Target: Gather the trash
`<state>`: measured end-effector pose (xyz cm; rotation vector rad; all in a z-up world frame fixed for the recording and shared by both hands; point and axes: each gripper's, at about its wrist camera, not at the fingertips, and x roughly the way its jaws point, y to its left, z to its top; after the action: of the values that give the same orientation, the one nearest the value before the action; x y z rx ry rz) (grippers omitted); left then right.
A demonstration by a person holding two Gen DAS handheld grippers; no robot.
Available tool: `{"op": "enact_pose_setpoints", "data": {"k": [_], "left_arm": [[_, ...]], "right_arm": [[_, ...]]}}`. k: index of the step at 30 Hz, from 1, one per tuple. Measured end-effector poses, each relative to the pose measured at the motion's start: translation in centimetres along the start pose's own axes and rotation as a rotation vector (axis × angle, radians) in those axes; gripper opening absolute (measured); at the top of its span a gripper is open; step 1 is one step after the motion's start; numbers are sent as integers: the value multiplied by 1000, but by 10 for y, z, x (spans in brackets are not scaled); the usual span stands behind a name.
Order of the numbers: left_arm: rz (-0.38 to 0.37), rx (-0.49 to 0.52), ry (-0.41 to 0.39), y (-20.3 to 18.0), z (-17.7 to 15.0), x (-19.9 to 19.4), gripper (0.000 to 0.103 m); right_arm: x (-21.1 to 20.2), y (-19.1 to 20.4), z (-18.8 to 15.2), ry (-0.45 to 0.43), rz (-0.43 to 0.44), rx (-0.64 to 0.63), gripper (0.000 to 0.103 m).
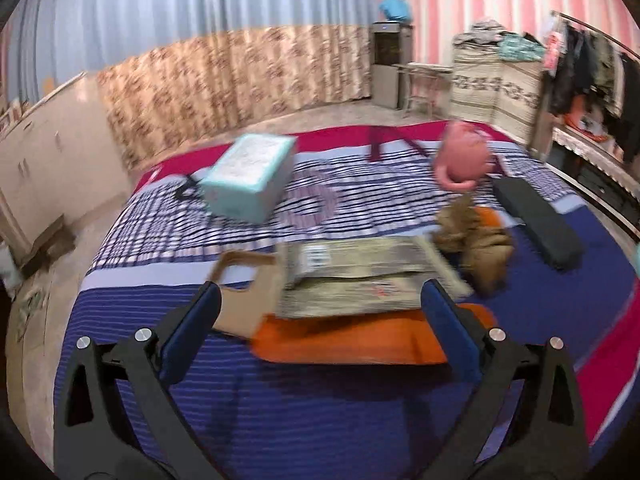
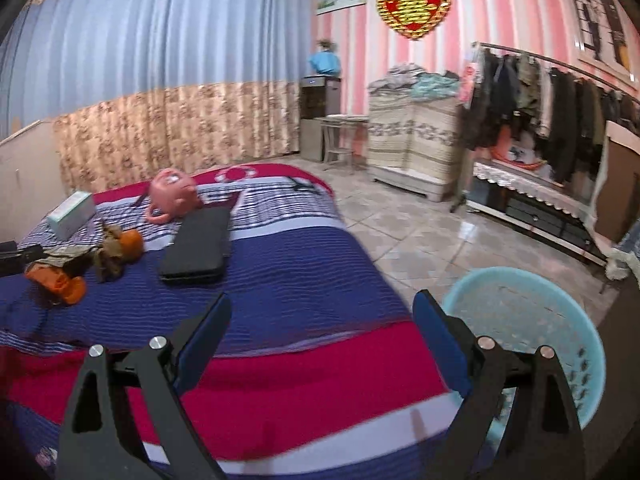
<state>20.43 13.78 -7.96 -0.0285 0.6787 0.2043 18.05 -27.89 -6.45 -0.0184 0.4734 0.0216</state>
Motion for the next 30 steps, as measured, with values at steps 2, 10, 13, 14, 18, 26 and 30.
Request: {"op": "enact_pose_setpoints", "data": {"k": [2, 10, 13, 14, 18, 26, 30], "left_arm": [[-44, -26, 41, 13, 4, 11, 96], [-151, -40, 112, 11, 10, 39, 58], [-191, -31, 123, 6, 9, 42, 31], [-195, -23, 115, 3, 9, 41, 17], [-212, 10, 84, -5, 11, 32, 0], [-215, 22, 33, -2, 23, 18, 0], [-190, 76, 50, -14, 26, 22, 57]], "right_arm": [[4, 14, 0, 7, 20, -14, 90], [18, 60, 1, 35, 60, -86, 90], [25, 74, 3, 48, 78, -100, 90], [26, 78, 3, 50, 83, -103, 90], [33, 97, 5, 60, 109, -125, 90], [47, 130, 4, 94, 158, -168, 90], [49, 133, 3, 99, 156, -172, 90]]}}
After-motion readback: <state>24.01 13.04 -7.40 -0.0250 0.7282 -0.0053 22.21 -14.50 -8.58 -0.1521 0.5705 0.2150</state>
